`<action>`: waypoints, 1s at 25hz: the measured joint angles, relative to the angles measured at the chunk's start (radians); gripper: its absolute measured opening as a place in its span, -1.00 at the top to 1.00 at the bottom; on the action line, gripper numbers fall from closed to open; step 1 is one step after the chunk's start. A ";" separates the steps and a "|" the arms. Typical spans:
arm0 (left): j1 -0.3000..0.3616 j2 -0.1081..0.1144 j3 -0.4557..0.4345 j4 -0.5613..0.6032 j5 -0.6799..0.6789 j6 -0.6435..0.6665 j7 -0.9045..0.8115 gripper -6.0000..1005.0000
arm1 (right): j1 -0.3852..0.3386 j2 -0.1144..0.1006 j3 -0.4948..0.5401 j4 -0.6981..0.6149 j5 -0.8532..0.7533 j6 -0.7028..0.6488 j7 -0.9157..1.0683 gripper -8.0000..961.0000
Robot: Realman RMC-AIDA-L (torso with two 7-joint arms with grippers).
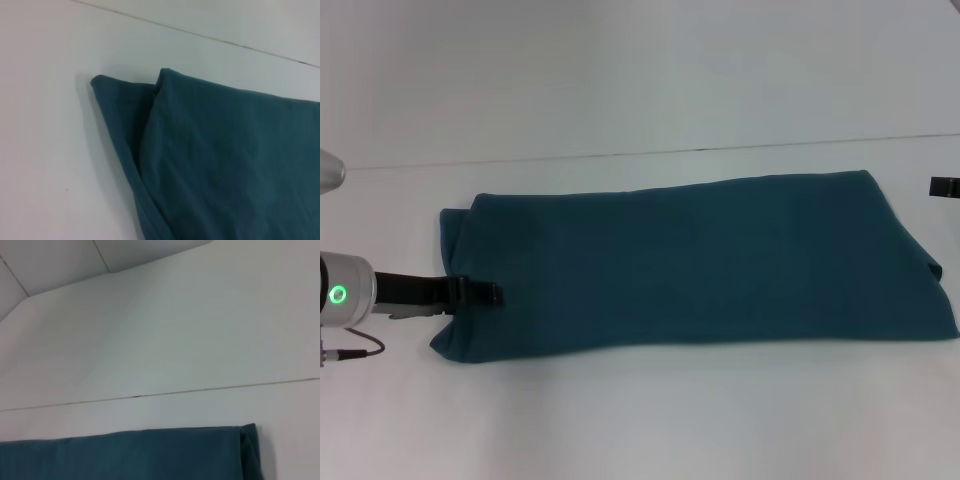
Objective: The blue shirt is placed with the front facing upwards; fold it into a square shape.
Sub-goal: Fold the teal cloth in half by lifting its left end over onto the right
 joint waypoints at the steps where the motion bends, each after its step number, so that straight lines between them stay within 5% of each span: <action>1: 0.000 0.000 0.000 0.000 0.000 0.000 0.000 -0.29 | 0.000 0.000 0.000 0.000 0.000 0.000 0.000 -0.91; 15: 0.002 0.000 0.010 0.000 0.014 -0.005 0.023 -0.18 | 0.001 0.000 0.000 0.000 0.000 0.000 -0.001 -0.91; 25: -0.001 0.000 0.010 0.000 0.024 -0.006 0.018 0.57 | 0.000 0.001 0.001 0.000 0.000 0.000 0.000 -0.91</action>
